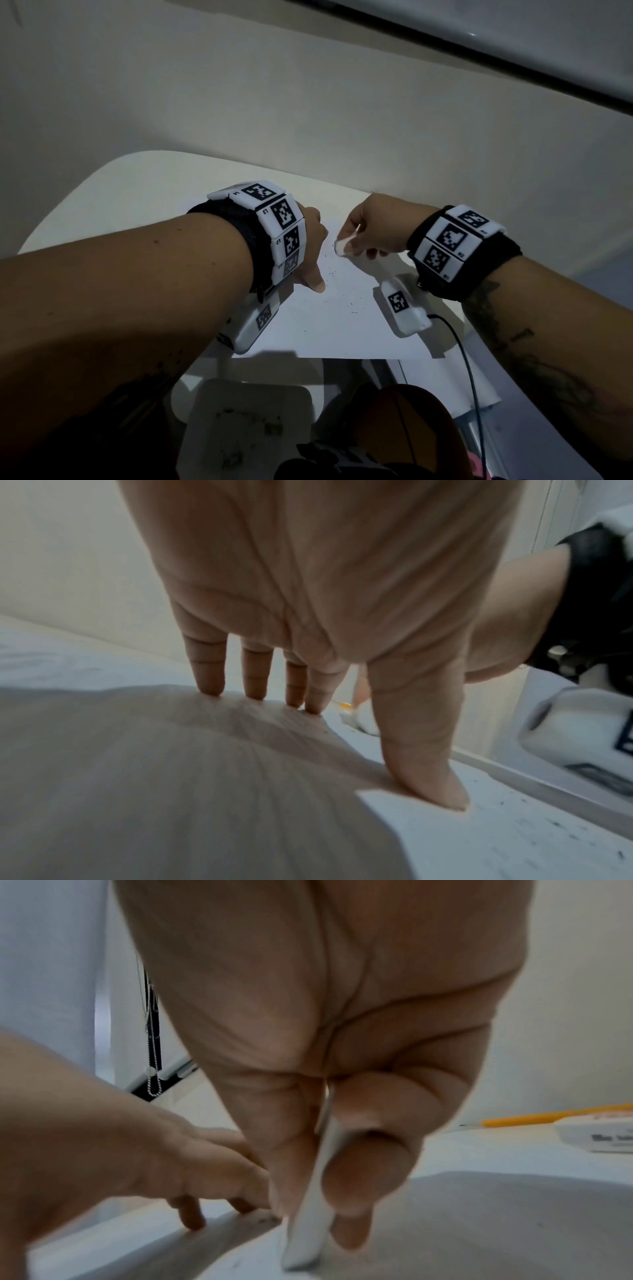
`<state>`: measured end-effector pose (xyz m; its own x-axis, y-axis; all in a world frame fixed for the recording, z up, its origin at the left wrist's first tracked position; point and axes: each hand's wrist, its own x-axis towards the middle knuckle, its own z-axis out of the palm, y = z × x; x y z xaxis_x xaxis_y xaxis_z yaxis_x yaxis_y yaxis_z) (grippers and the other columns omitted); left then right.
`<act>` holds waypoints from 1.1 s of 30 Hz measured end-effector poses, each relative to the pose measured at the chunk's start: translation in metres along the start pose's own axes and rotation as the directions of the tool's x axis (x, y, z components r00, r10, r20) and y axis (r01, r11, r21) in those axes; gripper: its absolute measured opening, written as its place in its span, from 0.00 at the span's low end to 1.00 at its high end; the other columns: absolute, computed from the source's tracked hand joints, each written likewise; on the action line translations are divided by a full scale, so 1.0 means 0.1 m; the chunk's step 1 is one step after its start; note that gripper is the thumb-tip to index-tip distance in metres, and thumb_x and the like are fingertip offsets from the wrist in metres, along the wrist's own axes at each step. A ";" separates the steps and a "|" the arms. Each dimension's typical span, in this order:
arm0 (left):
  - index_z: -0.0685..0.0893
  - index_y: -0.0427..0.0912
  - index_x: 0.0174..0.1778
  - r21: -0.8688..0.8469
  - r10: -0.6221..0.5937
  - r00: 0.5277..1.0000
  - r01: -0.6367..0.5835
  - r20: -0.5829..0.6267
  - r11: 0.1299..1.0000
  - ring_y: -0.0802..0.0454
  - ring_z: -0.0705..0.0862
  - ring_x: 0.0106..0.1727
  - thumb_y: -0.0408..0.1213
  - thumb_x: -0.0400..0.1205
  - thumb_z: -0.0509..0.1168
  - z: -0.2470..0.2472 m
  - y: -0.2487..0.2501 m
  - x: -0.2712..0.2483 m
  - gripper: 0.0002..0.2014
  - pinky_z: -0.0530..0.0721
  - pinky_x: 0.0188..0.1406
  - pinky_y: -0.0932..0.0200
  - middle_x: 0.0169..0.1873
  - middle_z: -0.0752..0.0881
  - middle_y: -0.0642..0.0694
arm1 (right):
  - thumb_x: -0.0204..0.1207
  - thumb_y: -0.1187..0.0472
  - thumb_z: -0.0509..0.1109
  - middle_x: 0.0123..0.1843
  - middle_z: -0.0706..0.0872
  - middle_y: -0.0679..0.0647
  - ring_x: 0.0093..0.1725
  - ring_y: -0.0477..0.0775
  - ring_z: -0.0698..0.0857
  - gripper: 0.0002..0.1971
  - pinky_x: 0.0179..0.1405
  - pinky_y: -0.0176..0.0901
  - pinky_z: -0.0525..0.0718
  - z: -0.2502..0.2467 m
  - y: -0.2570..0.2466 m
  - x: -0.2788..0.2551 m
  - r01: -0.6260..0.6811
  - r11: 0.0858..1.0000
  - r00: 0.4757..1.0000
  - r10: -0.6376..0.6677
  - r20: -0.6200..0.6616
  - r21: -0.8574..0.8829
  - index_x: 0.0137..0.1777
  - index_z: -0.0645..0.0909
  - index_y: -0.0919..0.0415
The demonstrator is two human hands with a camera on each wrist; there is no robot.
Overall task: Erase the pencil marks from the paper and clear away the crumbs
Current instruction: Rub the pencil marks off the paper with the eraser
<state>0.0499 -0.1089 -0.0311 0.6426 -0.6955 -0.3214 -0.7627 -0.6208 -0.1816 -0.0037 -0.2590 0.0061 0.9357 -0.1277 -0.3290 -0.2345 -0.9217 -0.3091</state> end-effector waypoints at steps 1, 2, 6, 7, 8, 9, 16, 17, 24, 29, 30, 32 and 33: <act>0.78 0.47 0.63 0.002 -0.001 1.000 0.001 0.001 1.000 0.46 0.75 0.49 0.74 0.67 0.68 -0.01 0.00 0.00 0.39 0.69 0.44 0.51 0.65 0.74 0.48 | 0.70 0.51 0.81 0.38 0.93 0.48 0.33 0.45 0.86 0.05 0.35 0.38 0.84 -0.02 0.01 -0.05 0.004 0.999 0.998 -0.002 0.065 -0.033 0.44 0.90 0.46; 0.78 0.47 0.63 0.003 -0.002 1.000 0.002 0.004 1.000 0.45 0.77 0.51 0.73 0.67 0.68 -0.01 0.00 -0.01 0.39 0.69 0.44 0.51 0.65 0.74 0.48 | 0.69 0.51 0.81 0.39 0.93 0.48 0.32 0.44 0.86 0.05 0.34 0.37 0.83 -0.04 0.01 -0.10 0.006 0.998 0.991 0.003 0.131 -0.067 0.45 0.91 0.45; 0.78 0.47 0.63 0.007 -0.005 1.000 0.005 0.003 1.000 0.44 0.80 0.56 0.73 0.68 0.68 -0.03 0.01 -0.02 0.38 0.70 0.44 0.51 0.66 0.75 0.48 | 0.71 0.53 0.81 0.37 0.92 0.46 0.29 0.41 0.84 0.06 0.31 0.35 0.80 -0.09 -0.01 -0.10 -0.013 0.998 0.997 0.017 0.070 -0.055 0.47 0.91 0.47; 0.78 0.47 0.63 0.006 -0.004 1.000 0.004 0.001 1.000 0.44 0.79 0.54 0.73 0.68 0.68 -0.02 0.01 -0.02 0.38 0.70 0.44 0.51 0.66 0.75 0.48 | 0.72 0.53 0.80 0.37 0.92 0.47 0.29 0.42 0.84 0.05 0.31 0.36 0.81 -0.09 -0.01 -0.06 -0.028 1.000 1.000 0.028 -0.010 -0.014 0.47 0.90 0.48; 0.78 0.47 0.63 0.010 -0.005 1.000 0.005 -0.001 1.000 0.45 0.78 0.53 0.73 0.68 0.67 -0.02 0.01 -0.02 0.38 0.69 0.44 0.51 0.66 0.75 0.48 | 0.73 0.52 0.80 0.37 0.92 0.48 0.29 0.44 0.84 0.05 0.32 0.37 0.82 -0.09 -0.02 -0.02 -0.037 0.999 0.997 0.038 -0.074 0.020 0.47 0.89 0.49; 0.77 0.47 0.64 0.020 -0.007 1.000 0.007 -0.003 1.000 0.45 0.77 0.52 0.73 0.68 0.67 -0.02 0.02 -0.03 0.38 0.69 0.44 0.50 0.66 0.75 0.48 | 0.73 0.52 0.79 0.38 0.92 0.50 0.29 0.45 0.83 0.06 0.34 0.38 0.83 -0.08 -0.04 0.01 -0.039 0.999 0.993 0.043 -0.108 0.035 0.47 0.89 0.50; 0.77 0.48 0.66 0.023 -0.008 1.000 0.008 -0.011 1.000 0.43 0.79 0.60 0.74 0.67 0.67 -0.01 0.02 -0.01 0.40 0.68 0.45 0.51 0.67 0.74 0.48 | 0.73 0.52 0.79 0.34 0.91 0.44 0.28 0.41 0.83 0.05 0.33 0.35 0.81 -0.05 -0.05 -0.06 -0.011 0.996 1.000 0.013 0.011 -0.093 0.47 0.90 0.48; 0.77 0.48 0.65 0.023 -0.007 1.000 0.007 -0.010 1.000 0.43 0.79 0.60 0.74 0.67 0.67 -0.01 0.01 -0.01 0.39 0.68 0.44 0.51 0.67 0.74 0.48 | 0.71 0.51 0.80 0.31 0.90 0.42 0.26 0.39 0.81 0.05 0.31 0.33 0.79 -0.06 -0.05 -0.11 0.003 0.991 0.998 0.005 0.057 -0.136 0.46 0.90 0.46; 0.76 0.47 0.69 0.040 -0.008 1.000 0.007 0.005 0.999 0.41 0.80 0.61 0.75 0.67 0.66 -0.01 0.01 0.01 0.42 0.70 0.46 0.49 0.68 0.73 0.47 | 0.75 0.54 0.78 0.30 0.85 0.43 0.27 0.41 0.81 0.05 0.28 0.34 0.76 -0.07 -0.14 -0.02 0.004 0.997 0.990 -0.013 -0.138 -0.071 0.49 0.89 0.50; 0.77 0.47 0.66 0.028 0.003 1.000 -0.003 -0.007 1.000 0.42 0.80 0.60 0.74 0.68 0.67 0.00 0.00 0.01 0.40 0.70 0.46 0.51 0.68 0.74 0.48 | 0.74 0.52 0.78 0.30 0.88 0.44 0.25 0.41 0.80 0.04 0.27 0.32 0.77 0.00 -0.15 -0.01 0.002 0.990 0.998 -0.010 -0.056 -0.144 0.47 0.90 0.50; 0.76 0.47 0.66 0.026 0.000 1.000 0.000 0.001 1.000 0.42 0.80 0.60 0.74 0.68 0.67 0.00 0.00 0.01 0.40 0.70 0.46 0.50 0.68 0.74 0.48 | 0.73 0.52 0.79 0.33 0.90 0.45 0.25 0.41 0.81 0.04 0.30 0.33 0.78 -0.01 -0.13 -0.05 0.011 0.986 1.000 -0.013 -0.012 -0.169 0.46 0.90 0.48; 0.77 0.48 0.65 0.028 -0.002 1.000 0.002 -0.002 1.000 0.42 0.80 0.58 0.75 0.67 0.67 0.01 0.00 0.02 0.40 0.71 0.46 0.50 0.67 0.74 0.49 | 0.70 0.52 0.80 0.37 0.92 0.44 0.26 0.39 0.81 0.05 0.33 0.34 0.79 -0.05 -0.11 -0.15 0.038 0.979 0.994 -0.016 0.111 -0.200 0.46 0.90 0.46; 0.77 0.48 0.64 0.029 0.000 1.000 0.000 -0.007 1.000 0.43 0.79 0.57 0.75 0.66 0.67 0.01 0.00 0.02 0.40 0.71 0.46 0.50 0.66 0.74 0.49 | 0.70 0.53 0.81 0.38 0.92 0.44 0.26 0.40 0.81 0.06 0.33 0.34 0.79 -0.06 -0.10 -0.17 0.045 0.978 0.986 -0.011 0.165 -0.203 0.46 0.91 0.45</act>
<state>0.0509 -0.1099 -0.0328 0.6429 -0.6983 -0.3148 -0.7645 -0.6098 -0.2088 -0.0160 -0.2496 0.0202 0.8817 -0.0551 -0.4686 -0.1336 -0.9817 -0.1360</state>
